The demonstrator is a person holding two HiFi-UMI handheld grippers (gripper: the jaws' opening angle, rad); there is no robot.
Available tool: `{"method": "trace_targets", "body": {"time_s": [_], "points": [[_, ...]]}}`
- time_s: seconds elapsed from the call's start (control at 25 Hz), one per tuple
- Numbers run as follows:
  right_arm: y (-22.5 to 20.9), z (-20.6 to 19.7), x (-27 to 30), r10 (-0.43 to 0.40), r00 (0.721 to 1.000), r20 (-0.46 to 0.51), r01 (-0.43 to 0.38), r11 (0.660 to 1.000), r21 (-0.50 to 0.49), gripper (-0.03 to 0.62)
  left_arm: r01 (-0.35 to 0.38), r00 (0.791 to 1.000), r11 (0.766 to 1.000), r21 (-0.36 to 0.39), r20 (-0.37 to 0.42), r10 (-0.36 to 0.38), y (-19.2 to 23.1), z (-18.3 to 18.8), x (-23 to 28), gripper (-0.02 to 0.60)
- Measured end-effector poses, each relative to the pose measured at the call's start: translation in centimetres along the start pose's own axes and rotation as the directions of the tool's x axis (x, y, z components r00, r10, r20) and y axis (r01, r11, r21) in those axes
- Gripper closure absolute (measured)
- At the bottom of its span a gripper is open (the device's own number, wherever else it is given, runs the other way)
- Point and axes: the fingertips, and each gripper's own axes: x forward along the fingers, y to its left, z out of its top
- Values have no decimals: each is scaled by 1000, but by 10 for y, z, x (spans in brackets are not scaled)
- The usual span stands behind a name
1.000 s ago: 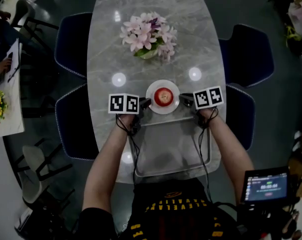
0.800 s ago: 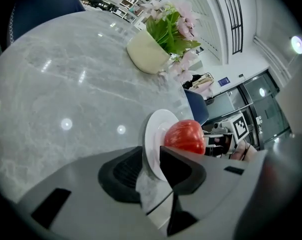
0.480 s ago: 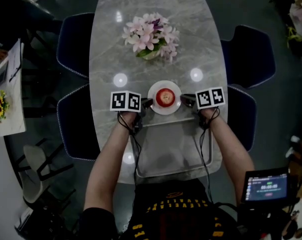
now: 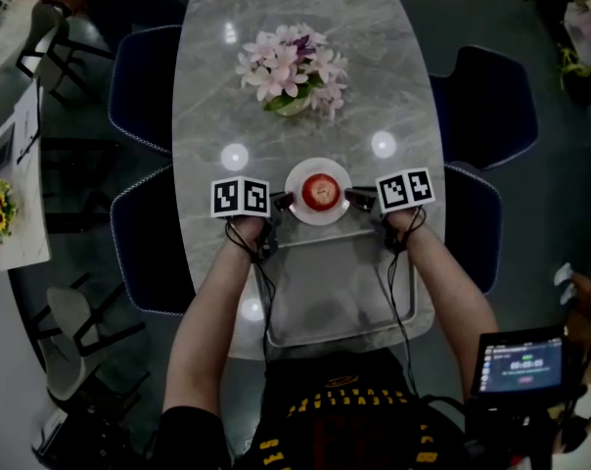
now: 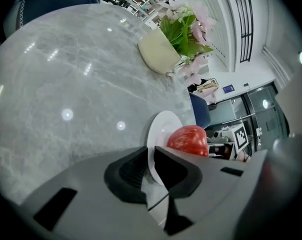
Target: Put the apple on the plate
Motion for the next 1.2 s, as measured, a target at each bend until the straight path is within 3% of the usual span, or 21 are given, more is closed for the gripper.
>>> {"method": "trace_targets", "body": {"time_s": [0.32,0.76,1.2], "points": [[-4,-1,-1,18,1000,1,-18,996,84,551,29,999,998,-61,-21,-31,0,-3,1,545],[11,2,-17,55,998,8,-55,993,100,554,47,998,998,-53,-30,-48,-14,-3,-12,545],[32,-26,-52,109,994,19,-110,990,91,556,74,997,996,-47,-25,-75,-47,-34,-35,545]]}}
